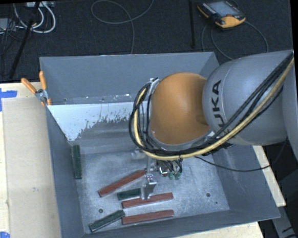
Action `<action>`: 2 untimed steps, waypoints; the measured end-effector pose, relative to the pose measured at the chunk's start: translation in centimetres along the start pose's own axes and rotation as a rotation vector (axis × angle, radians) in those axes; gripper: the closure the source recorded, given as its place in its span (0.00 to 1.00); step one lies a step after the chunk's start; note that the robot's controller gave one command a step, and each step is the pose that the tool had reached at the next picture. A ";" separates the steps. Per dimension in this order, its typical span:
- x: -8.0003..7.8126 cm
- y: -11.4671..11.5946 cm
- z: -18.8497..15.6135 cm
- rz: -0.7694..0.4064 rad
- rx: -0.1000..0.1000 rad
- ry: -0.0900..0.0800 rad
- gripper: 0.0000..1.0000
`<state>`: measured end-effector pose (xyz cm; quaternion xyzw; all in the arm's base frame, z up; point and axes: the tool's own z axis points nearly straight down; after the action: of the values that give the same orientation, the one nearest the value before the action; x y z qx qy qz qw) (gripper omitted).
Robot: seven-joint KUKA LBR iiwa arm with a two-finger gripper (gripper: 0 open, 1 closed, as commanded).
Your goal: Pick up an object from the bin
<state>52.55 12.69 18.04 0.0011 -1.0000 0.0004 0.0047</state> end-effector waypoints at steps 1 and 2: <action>-0.2 -0.1 -0.5 0.004 -0.001 -0.008 0.00; -2.3 0.4 4.3 -0.079 -0.001 -0.013 0.00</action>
Offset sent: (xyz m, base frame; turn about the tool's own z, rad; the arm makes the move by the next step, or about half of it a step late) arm 0.0476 0.0081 -0.1104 -0.1792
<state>54.86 13.13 13.73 0.0406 -0.9992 -0.0002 -0.0020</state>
